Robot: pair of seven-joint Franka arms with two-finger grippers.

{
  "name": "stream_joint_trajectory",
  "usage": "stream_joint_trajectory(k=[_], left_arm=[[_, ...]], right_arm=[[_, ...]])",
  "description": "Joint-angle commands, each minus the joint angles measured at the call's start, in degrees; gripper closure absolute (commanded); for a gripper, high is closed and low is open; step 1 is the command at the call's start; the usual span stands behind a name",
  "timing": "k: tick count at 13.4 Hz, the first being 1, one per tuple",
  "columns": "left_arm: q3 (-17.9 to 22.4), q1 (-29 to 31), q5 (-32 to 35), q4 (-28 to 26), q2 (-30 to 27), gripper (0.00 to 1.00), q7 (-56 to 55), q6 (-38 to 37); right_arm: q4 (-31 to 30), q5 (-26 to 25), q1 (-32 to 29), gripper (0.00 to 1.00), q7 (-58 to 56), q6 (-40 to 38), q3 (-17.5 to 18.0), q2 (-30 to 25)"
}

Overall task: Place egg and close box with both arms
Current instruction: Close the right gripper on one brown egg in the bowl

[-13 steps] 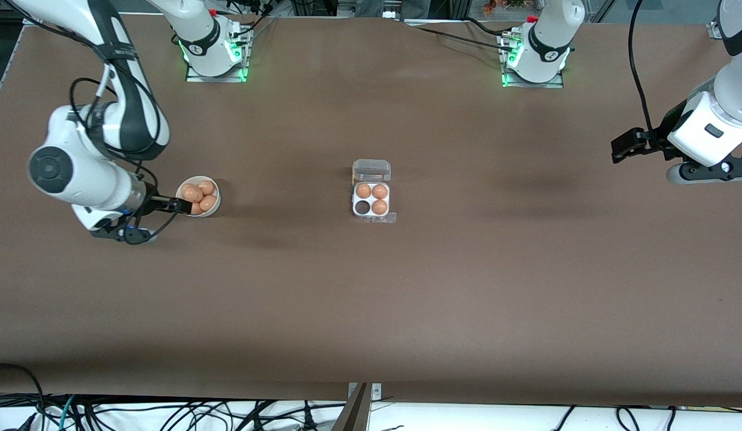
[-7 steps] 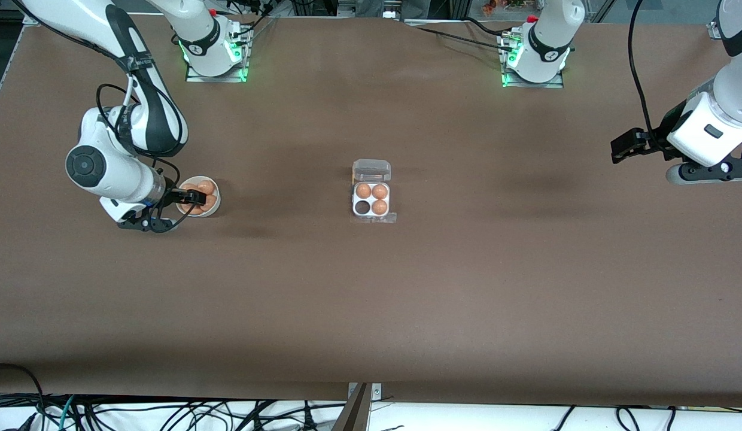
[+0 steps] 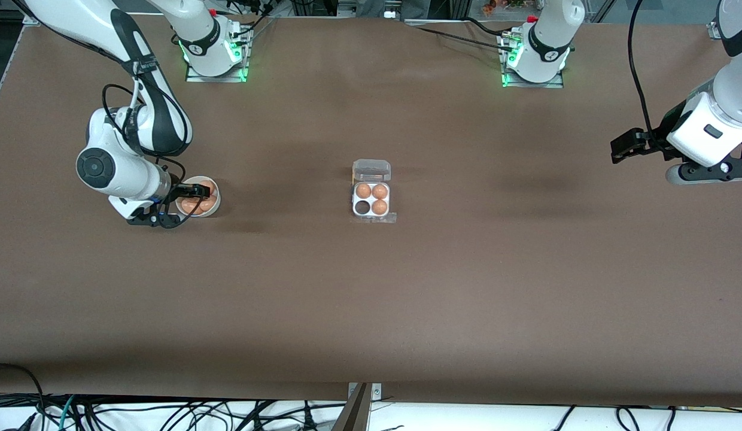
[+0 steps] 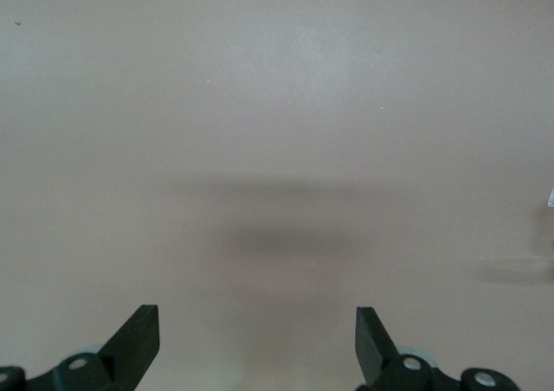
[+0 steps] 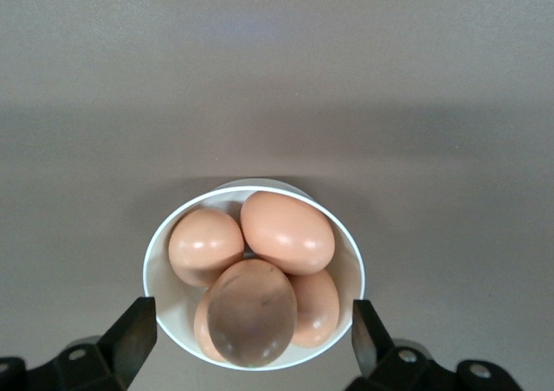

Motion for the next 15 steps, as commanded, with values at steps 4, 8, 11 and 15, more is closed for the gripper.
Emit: stream_joint_trajectory(k=[4,8,11,15], left_arm=[[0.1,-0.2,0.3,1.6,0.9,0.00,1.2,-1.1],[0.1,-0.2,0.2,1.6,1.3,0.00,1.2,-1.0],[0.1,-0.1,0.2,1.6,1.3,0.00,1.2,-1.0],[0.1,-0.1,0.2,1.6,1.3,0.00,1.2,-1.0]], right_arm=[[0.1,-0.5,-0.2,0.01,-0.8,1.1,0.3,1.3],[0.6,-0.5,-0.2,0.28,-0.7,1.1,0.5,1.4],[0.7,-0.4,-0.2,0.44,-0.7,1.2,0.6,2.0],[0.8,-0.4,-0.2,0.61,-0.7,1.0,0.6,2.1]])
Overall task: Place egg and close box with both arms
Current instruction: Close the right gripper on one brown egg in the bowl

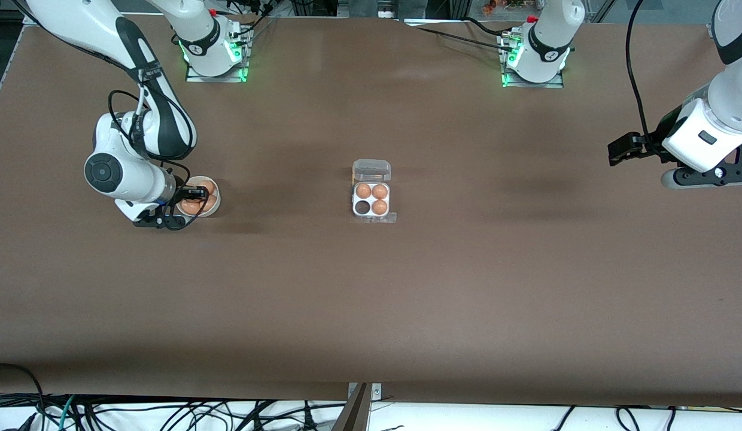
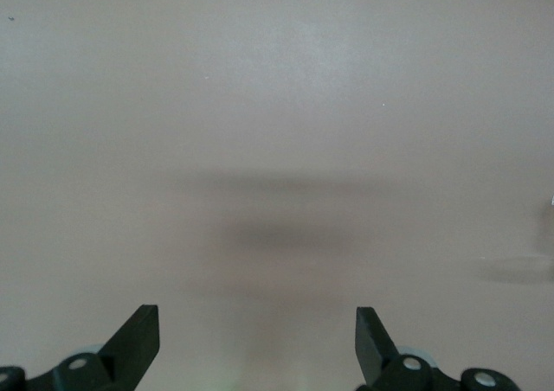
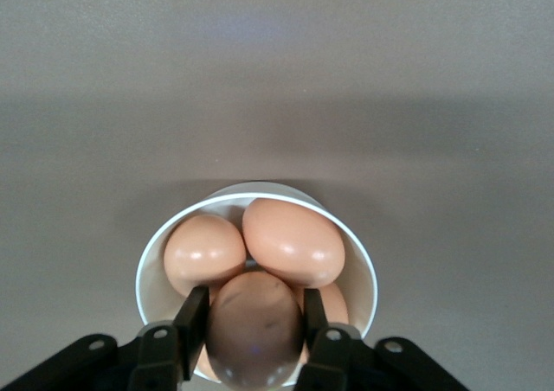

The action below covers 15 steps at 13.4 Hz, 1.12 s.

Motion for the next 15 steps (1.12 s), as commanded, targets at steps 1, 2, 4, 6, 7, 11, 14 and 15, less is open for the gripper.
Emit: stream_joint_trajectory(k=[1,2,4,6,7,11,14,15], left_arm=[[0.1,-0.1,0.3,1.6,0.6,0.00,1.2,-1.0],[0.0,-0.2,0.3,1.6,0.6,0.00,1.1,-1.0],[0.0,-0.2,0.3,1.6,0.6,0.00,1.1,-1.0],[0.0,-0.2,0.3,1.6,0.6,0.00,1.0,-1.0],[0.0,-0.2,0.3,1.6,0.6,0.00,1.1,-1.0],[0.0,-0.2,0.3,1.6,0.6,0.00,1.1,-1.0],[0.0,-0.2,0.3,1.6,0.6,0.00,1.1,-1.0],[0.0,-0.2,0.3,1.6,0.6,0.00,1.2,-1.0]], right_arm=[[0.6,-0.4,-0.2,0.65,-0.5,0.0,0.3,0.4],[0.6,-0.4,-0.2,0.69,-0.5,0.0,0.3,0.4],[0.8,-0.4,-0.2,0.77,-0.5,-0.2,0.3,0.3],[2.9,-0.4,-0.2,0.81,-0.6,-2.3,0.4,0.2],[4.7,-0.4,-0.2,0.84,-0.5,-5.0,0.8,0.2],[9.2,-0.4,-0.2,0.87,0.6,-9.0,2.8,0.0],[13.9,-0.4,0.7,0.87,5.2,-10.4,6.4,0.3],[15.0,-0.4,2.1,0.87,6.4,-10.4,6.4,0.6]])
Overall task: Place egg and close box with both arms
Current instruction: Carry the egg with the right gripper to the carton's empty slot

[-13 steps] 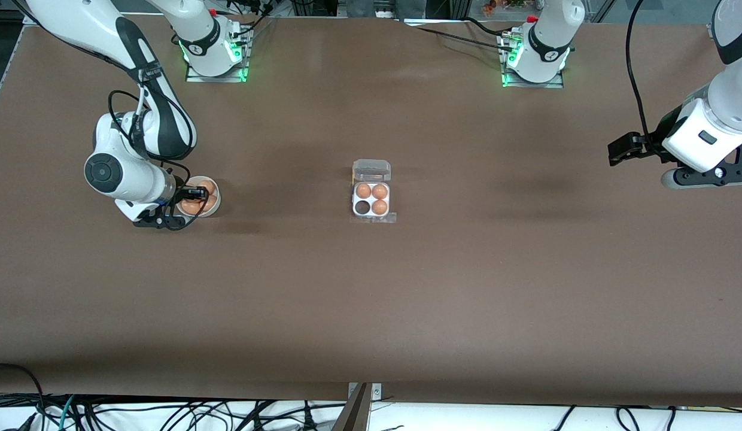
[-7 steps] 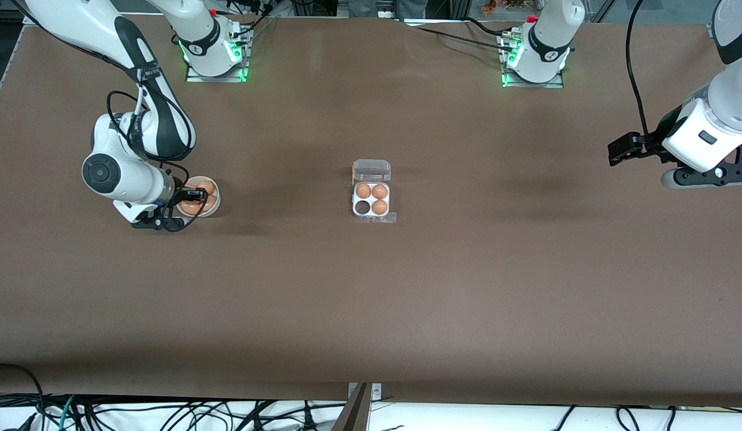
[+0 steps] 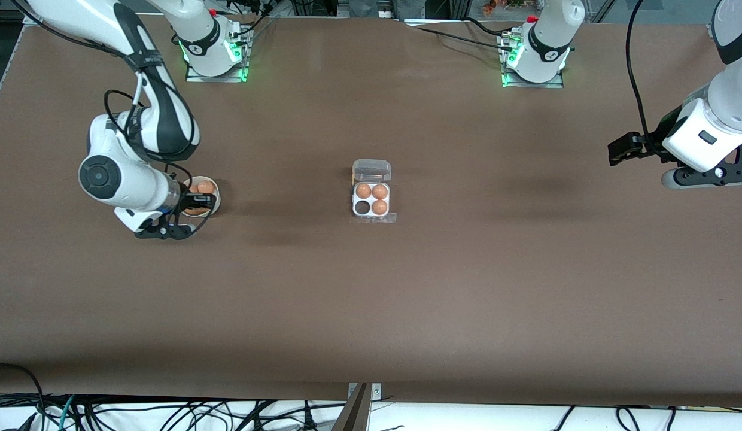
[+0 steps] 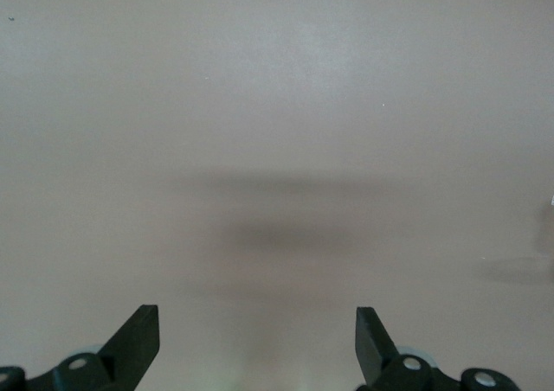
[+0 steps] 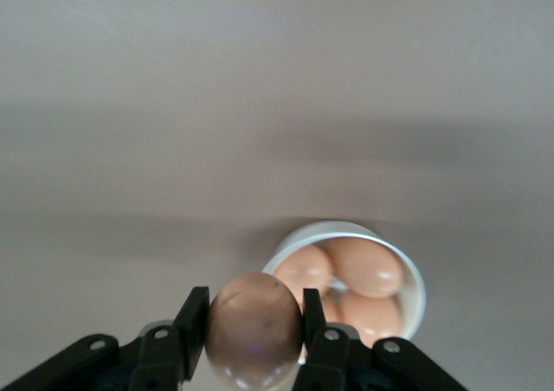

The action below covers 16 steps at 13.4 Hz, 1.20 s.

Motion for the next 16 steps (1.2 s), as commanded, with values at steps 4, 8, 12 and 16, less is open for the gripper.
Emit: stream_joint_trajectory(k=[4,8,12,16], left_arm=[[0.1,-0.1,0.4,1.7,0.5,0.00,1.2,-1.0],[0.0,-0.1,0.3,1.7,0.5,0.00,1.2,-1.0],[-0.1,-0.5,0.3,1.7,0.5,0.00,1.1,-1.0],[0.0,-1.3,0.3,1.7,0.5,0.00,0.6,-1.0]], right_arm=[[11.6,-0.3,9.0,0.90,11.4,-2.6,0.8,5.2],[20.2,-0.1,17.9,0.90,25.5,-2.6,0.8,11.7],[24.4,-0.1,24.2,0.90,34.0,-0.9,0.8,16.1],[24.5,0.0,28.1,0.90,40.2,7.6,0.8,18.4]])
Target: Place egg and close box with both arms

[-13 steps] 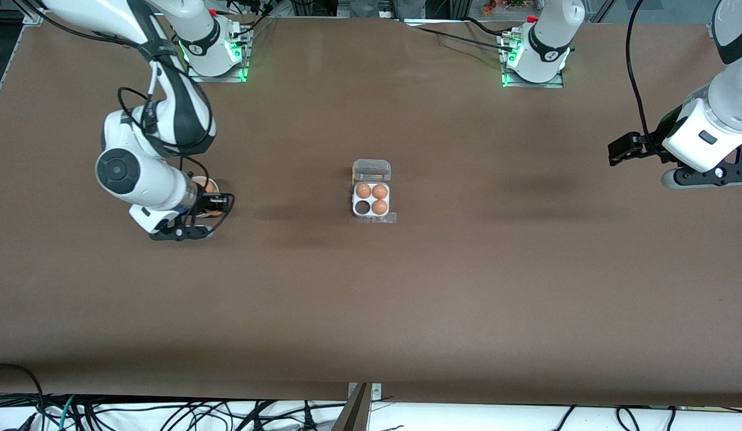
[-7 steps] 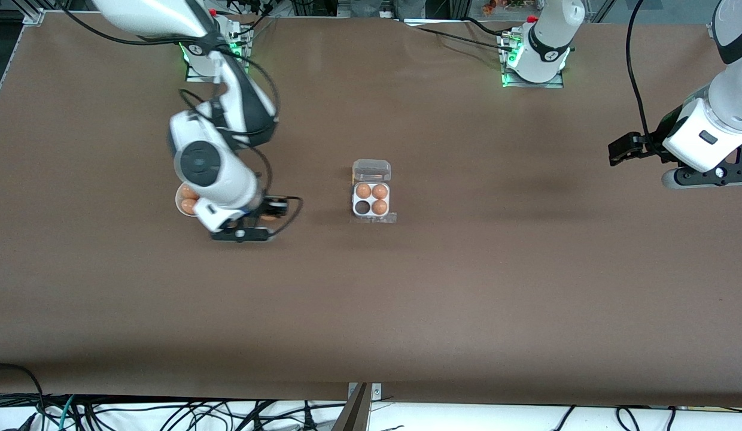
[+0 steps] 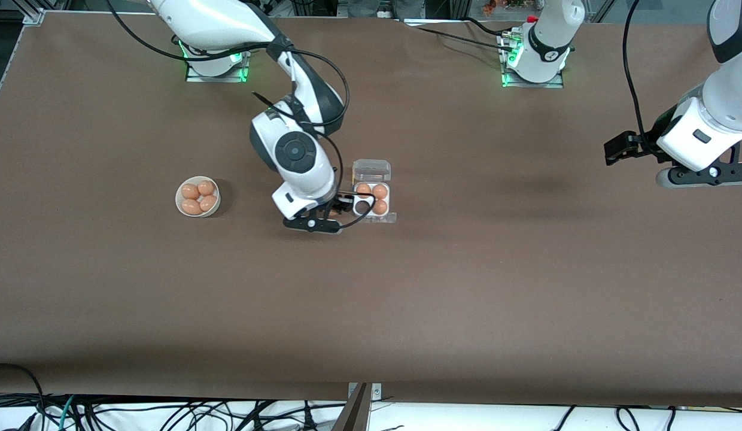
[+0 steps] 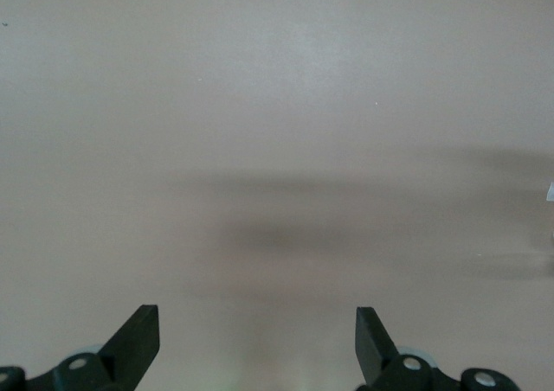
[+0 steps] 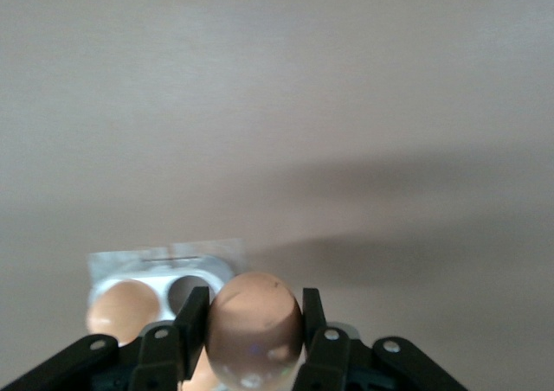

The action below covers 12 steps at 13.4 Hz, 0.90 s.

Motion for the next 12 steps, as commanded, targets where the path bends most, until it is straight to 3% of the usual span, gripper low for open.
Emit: stream_joint_trajectory(k=[1,12], left_arm=[[0.2,-0.3,0.3,1.5,0.6,0.00,0.6,-1.0],[-0.5,-2.8,-0.6,4.5,2.7,0.00,0.3,-1.1]], right_arm=[[1.8,0.0,2.2,0.90,2.9,3.0,-0.4,2.2],[1.8,1.4,5.4,0.89,2.9,5.3,-0.3,5.9]])
